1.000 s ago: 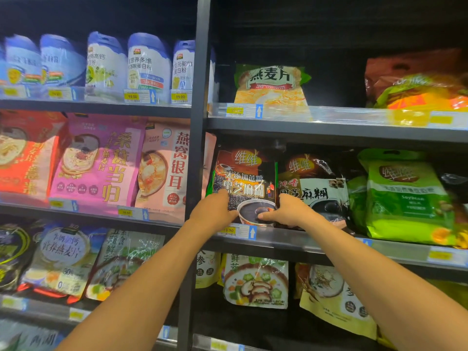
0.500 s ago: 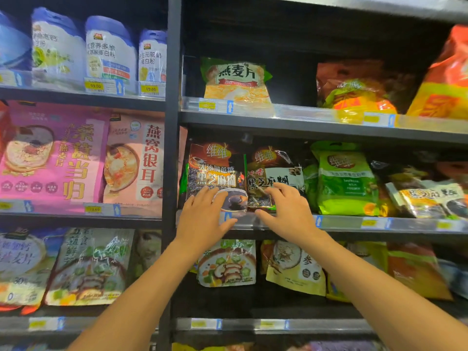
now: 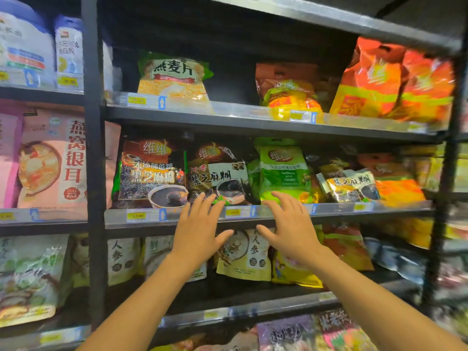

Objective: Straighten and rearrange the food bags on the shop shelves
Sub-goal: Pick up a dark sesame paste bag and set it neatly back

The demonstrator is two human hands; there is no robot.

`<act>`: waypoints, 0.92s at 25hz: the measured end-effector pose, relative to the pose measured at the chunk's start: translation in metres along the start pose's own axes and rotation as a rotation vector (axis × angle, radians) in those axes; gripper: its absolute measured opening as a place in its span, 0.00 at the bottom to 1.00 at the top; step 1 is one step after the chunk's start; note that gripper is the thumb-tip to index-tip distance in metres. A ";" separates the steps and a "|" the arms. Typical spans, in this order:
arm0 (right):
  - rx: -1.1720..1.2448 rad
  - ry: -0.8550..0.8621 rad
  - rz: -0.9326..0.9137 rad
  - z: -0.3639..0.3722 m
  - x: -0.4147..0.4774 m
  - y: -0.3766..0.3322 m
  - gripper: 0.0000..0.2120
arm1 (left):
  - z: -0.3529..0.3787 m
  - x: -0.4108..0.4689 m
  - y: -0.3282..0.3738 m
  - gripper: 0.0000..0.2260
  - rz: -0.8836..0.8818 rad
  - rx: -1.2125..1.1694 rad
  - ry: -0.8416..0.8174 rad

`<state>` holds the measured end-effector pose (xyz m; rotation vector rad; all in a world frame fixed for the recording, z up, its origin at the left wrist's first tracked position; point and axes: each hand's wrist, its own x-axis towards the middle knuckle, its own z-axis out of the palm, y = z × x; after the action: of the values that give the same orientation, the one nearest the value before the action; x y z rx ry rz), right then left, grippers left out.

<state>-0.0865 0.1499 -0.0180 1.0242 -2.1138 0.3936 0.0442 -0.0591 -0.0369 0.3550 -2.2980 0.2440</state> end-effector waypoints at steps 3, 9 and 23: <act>-0.012 -0.008 0.028 -0.011 -0.020 0.057 0.31 | 0.013 0.011 0.054 0.36 0.031 -0.041 -0.001; -0.027 -0.023 0.105 -0.039 -0.052 0.183 0.31 | 0.039 0.051 0.180 0.36 0.040 -0.105 -0.039; 0.024 0.076 0.203 -0.039 -0.026 0.369 0.31 | 0.094 0.174 0.325 0.44 -0.045 -0.305 -0.083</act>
<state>-0.3423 0.4196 0.0049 0.7974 -2.1556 0.5499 -0.2401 0.1897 0.0063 0.2635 -2.3603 -0.1458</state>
